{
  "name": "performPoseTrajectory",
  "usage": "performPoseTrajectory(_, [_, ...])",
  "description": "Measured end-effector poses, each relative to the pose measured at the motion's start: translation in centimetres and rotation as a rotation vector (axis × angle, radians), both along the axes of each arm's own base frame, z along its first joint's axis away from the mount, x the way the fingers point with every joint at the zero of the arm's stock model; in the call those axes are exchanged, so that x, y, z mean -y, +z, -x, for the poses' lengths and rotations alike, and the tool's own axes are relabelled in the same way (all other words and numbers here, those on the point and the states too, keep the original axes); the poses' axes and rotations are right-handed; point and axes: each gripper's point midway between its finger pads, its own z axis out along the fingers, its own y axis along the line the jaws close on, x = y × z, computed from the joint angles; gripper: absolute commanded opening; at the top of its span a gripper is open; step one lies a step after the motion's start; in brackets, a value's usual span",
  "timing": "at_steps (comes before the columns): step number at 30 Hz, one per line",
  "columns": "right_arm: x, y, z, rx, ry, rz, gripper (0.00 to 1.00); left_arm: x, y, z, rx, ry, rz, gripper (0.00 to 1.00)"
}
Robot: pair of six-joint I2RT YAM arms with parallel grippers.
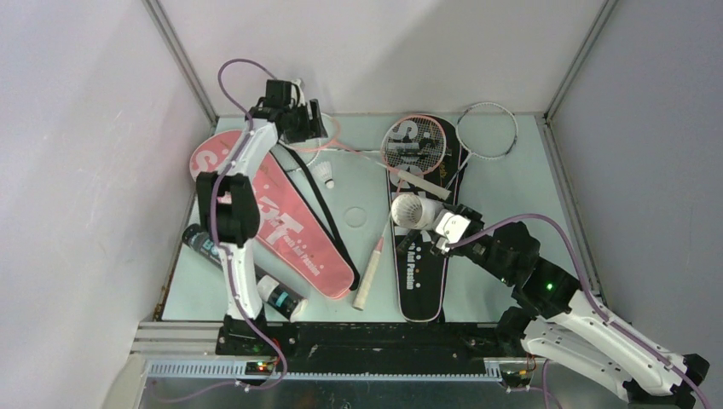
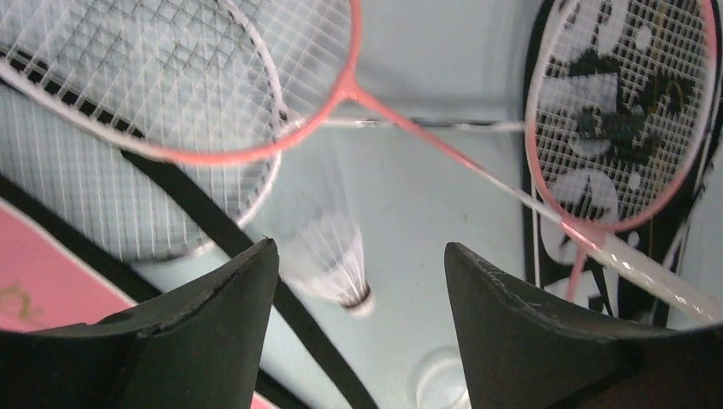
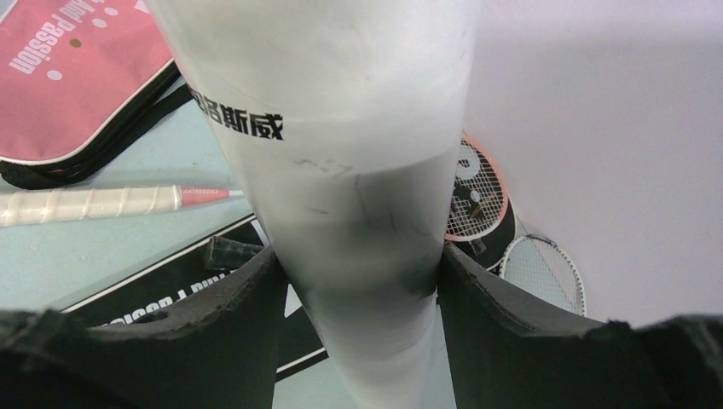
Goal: Pack up the badminton gear
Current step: Pick up the shuttlecock at the center of the board.
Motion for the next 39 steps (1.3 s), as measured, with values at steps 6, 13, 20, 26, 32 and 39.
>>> performPoseTrajectory(6, [-0.2,0.0,-0.3,-0.003,0.012,-0.004,0.52,-1.1,-2.6,-4.0,-0.031,-0.012,0.022,0.74])
performPoseTrajectory(13, [-0.3,-0.3,-0.7,-0.013,0.011,0.001,0.52,-0.4,-6.4,-2.9,-0.14,-0.054,0.073,0.68])
performPoseTrajectory(20, [-0.4,-0.1,-1.0,-0.008,0.005,-0.01,0.52,0.7,-9.7,-0.2,-0.249,-0.099,0.126,0.49])
performPoseTrajectory(26, [-0.5,0.3,-1.0,-0.011,0.001,-0.039,0.52,1.2,-11.7,2.0,-0.317,-0.134,0.153,0.02])
performPoseTrajectory(32, [-0.7,0.2,-0.8,-0.033,0.002,-0.058,0.51,1.4,-10.1,3.5,-0.315,-0.137,0.18,0.0])
performPoseTrajectory(39, [-0.9,-0.5,-0.3,-0.067,0.011,-0.05,0.52,2.2,-3.1,4.6,-0.189,-0.15,0.234,0.0])
